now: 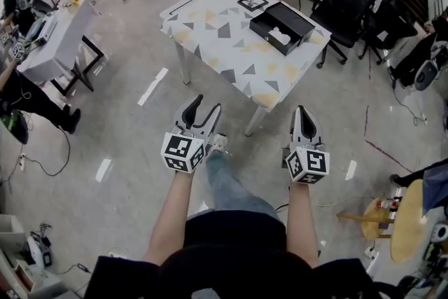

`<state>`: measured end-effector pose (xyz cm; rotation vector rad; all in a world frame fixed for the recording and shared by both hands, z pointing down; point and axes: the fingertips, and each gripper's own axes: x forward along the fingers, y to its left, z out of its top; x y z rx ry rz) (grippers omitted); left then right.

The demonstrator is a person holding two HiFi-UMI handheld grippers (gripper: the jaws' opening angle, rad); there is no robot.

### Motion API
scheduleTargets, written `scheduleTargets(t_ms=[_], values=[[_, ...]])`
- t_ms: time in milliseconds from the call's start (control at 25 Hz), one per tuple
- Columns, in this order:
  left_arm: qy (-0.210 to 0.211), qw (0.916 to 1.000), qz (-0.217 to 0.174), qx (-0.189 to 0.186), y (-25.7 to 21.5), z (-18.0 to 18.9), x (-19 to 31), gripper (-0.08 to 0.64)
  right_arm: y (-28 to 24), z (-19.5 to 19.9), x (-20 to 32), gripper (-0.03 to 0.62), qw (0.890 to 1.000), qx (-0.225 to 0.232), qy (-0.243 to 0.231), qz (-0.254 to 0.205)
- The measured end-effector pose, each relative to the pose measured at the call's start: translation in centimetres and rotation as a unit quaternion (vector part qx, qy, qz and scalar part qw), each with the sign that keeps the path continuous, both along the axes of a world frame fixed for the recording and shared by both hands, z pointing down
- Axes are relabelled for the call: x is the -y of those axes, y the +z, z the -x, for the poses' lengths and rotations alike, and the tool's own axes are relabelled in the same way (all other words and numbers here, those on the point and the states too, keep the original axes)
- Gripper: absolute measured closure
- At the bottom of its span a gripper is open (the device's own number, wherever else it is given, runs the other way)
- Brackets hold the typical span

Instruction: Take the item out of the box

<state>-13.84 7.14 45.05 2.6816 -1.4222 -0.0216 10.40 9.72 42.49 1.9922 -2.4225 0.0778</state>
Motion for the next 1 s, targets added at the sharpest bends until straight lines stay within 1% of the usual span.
scheduleTargets(t_ms=[160,320,400,480,600,720,840,1000], values=[[0.004,1.0,0.003,0.008,1.4,0.5,6.0,0.337,1.4,-0.3,6.5,0.589,1.0,-0.002,0.009,0.003],[0.011,0.9994,0.008,0.032,2.4,0.8,14.4,0.336,2.6,-0.5,14.8,0.589,1.0,0.004,0.025,0.013],[0.015,0.9993,0.01,0.033,2.5,0.6,18.7,0.337,2.9,-0.9,18.9,0.589,0.999,0.007,0.033,0.02],[0.023,0.9991,0.009,0.033,2.3,0.1,23.3,0.336,2.9,-1.1,23.2,0.589,0.999,0.009,0.041,0.021],[0.047,0.9982,0.013,0.034,2.4,-1.6,29.7,0.337,2.9,-1.9,28.6,0.589,0.998,0.012,0.058,0.024],[0.074,0.9963,0.018,0.041,2.5,-3.7,34.9,0.336,3.3,-3.3,32.7,0.589,0.996,0.018,0.078,0.034],[0.087,0.9952,0.016,0.042,2.3,-5.2,39.1,0.336,3.8,-4.6,35.5,0.589,0.994,0.022,0.095,0.043],[0.117,0.9916,0.016,0.051,2.2,-7.7,41.8,0.336,3.7,-6.1,36.8,0.589,0.991,0.021,0.12,0.052]])
